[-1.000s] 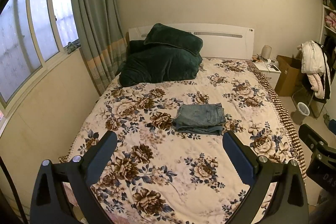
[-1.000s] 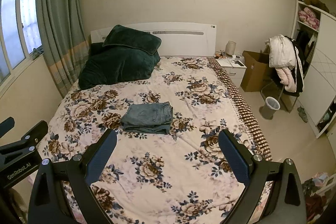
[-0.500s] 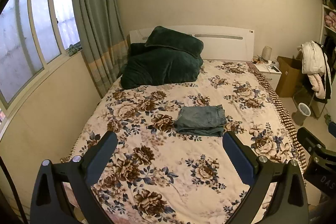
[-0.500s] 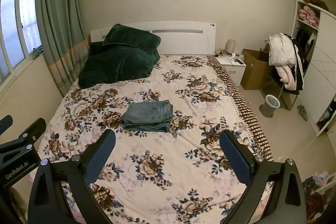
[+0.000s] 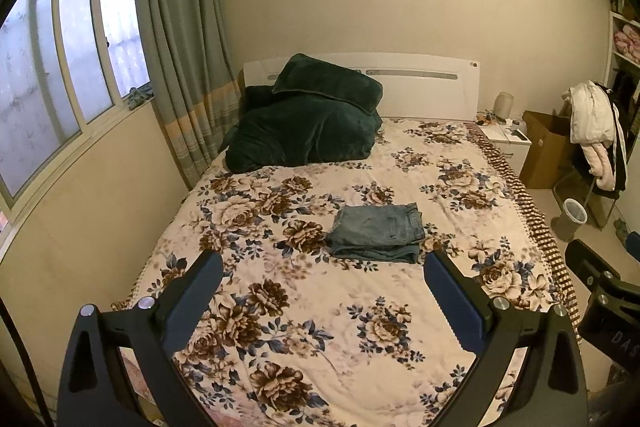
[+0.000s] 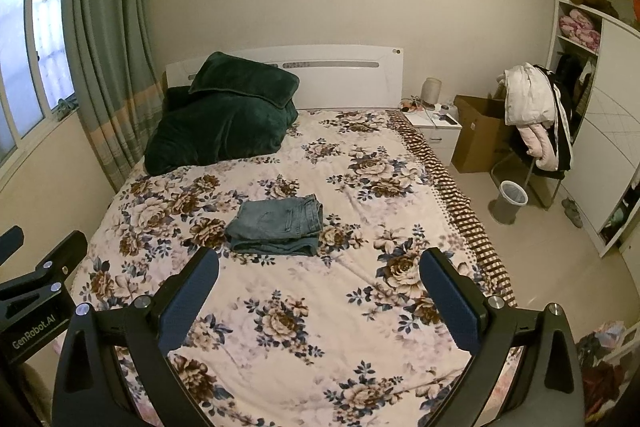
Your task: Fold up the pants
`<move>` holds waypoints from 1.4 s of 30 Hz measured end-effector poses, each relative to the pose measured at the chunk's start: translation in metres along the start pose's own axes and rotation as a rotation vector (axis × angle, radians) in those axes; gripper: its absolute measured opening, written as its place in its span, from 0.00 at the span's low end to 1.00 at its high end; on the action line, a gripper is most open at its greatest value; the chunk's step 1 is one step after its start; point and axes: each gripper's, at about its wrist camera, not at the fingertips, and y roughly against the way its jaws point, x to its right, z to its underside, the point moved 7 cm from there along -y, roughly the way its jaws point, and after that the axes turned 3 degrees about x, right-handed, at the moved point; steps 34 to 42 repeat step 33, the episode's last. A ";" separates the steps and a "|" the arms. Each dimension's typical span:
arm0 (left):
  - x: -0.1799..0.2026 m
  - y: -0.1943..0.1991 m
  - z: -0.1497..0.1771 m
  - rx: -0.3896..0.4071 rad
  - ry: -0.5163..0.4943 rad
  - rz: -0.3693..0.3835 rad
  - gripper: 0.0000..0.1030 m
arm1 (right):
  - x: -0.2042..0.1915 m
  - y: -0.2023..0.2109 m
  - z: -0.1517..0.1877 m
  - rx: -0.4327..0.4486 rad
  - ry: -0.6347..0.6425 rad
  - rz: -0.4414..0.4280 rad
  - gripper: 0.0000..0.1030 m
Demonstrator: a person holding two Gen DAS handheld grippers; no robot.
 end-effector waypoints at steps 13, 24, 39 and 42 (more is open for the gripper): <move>0.005 0.001 -0.004 0.004 -0.007 -0.004 1.00 | -0.001 0.003 0.003 -0.004 0.001 -0.004 0.99; 0.006 0.002 -0.006 0.003 -0.007 -0.004 1.00 | -0.001 0.002 0.003 -0.005 0.002 -0.007 0.99; 0.007 0.004 -0.004 -0.003 0.003 0.005 1.00 | -0.005 0.002 0.004 -0.009 0.008 -0.009 0.99; 0.007 0.004 -0.004 -0.003 0.003 0.005 1.00 | -0.005 0.002 0.004 -0.009 0.008 -0.009 0.99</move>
